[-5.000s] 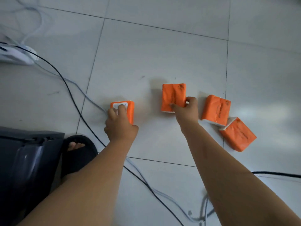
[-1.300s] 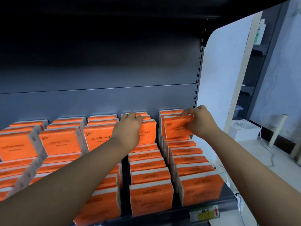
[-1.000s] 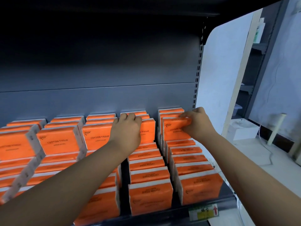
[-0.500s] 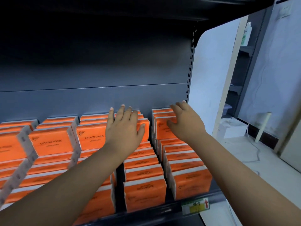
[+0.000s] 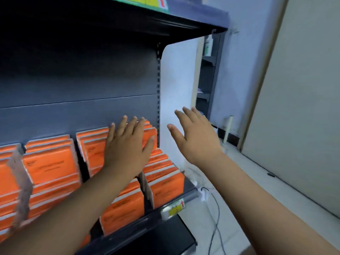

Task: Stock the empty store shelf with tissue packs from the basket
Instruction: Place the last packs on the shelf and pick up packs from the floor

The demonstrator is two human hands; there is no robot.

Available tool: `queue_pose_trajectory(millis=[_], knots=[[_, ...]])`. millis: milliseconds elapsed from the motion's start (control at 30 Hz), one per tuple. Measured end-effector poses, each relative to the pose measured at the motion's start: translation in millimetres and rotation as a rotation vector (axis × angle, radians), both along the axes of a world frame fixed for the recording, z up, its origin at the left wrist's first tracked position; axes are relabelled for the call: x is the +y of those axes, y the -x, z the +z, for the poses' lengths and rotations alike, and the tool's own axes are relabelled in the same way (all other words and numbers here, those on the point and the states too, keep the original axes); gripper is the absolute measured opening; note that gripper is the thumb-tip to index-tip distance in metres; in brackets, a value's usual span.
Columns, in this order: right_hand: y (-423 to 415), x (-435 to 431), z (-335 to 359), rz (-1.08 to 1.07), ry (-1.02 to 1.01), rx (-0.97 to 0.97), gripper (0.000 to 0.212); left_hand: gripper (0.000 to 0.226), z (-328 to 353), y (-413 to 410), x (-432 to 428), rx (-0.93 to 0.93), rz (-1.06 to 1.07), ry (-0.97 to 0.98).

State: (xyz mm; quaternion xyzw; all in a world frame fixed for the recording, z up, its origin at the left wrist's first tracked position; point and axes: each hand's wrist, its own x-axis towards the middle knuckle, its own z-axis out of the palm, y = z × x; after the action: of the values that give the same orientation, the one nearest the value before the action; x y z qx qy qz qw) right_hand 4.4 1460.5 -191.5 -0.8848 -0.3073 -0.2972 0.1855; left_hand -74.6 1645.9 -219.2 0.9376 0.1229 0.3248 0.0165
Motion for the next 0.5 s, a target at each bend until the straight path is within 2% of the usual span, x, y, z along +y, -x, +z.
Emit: queue_pose_trajectory(millis=[233, 367, 500], knots=[[78, -197, 10, -0.412, -0.036, 0.065, 0.071, 0.072, 23, -3, -162, -0.039, -0.483, 0.089], [141, -298, 9, -0.695, -0.09, 0.094, 0.064, 0.069, 26, 25, -261, -0.038, -0.753, 0.195], [205, -379, -11, -0.9, -0.156, 0.143, 0.069, 0.069, 10, 62, -353, 0.028, -0.919, 0.254]])
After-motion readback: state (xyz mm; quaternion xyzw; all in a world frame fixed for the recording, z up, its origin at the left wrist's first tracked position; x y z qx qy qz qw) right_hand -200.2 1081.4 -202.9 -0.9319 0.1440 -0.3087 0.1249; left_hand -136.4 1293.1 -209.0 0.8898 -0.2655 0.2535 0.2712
